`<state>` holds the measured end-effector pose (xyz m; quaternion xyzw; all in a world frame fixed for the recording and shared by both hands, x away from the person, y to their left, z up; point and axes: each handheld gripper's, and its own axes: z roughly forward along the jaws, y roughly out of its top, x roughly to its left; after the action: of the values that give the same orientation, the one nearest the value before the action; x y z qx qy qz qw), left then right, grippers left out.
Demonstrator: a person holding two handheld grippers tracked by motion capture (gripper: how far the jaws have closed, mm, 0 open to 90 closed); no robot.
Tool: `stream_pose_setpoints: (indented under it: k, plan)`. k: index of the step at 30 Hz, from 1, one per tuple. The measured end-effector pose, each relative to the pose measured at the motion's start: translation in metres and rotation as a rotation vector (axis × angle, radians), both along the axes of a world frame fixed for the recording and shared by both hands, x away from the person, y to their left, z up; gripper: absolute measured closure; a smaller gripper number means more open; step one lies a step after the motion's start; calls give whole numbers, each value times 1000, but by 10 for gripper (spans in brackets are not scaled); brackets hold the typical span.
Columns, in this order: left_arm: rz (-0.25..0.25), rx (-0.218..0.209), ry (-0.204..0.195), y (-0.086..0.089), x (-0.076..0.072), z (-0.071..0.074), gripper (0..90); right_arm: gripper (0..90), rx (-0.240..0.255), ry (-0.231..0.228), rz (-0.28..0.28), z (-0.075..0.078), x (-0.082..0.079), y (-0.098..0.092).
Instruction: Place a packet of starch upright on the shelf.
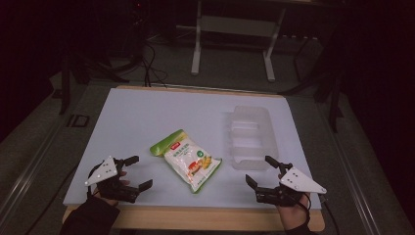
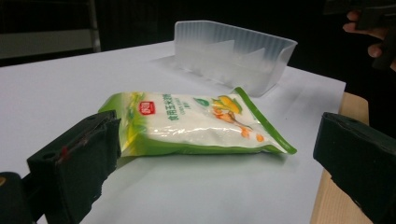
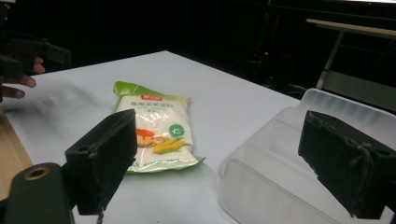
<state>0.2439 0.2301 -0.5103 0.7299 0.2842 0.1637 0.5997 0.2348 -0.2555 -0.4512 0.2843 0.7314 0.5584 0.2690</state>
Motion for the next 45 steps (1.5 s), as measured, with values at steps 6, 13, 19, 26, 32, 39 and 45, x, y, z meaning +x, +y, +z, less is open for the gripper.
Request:
stream_pose_setpoints:
  k: [6,13,19,26,32,39,45]
  plan:
    - [-4,12,15,-2,0,2,35,115,17,6,3,1,0,-1]
    - [-62,32,35,-14,-5,19,14,114,27,9,17,1,0,0]
    - [-81,39,6,-23,-10,28,14,114,27,-1,18,2,-2,1]
    - [-68,28,21,-21,-9,42,15,114,30,-9,30,2,-3,2]
    - [-81,47,18,-21,-8,50,15,114,23,-8,36,1,-3,4]
    - [-95,94,40,-26,0,56,15,114,17,-11,36,1,-3,5]
    - [-42,112,32,-29,12,58,15,114,15,-10,41,1,-4,6]
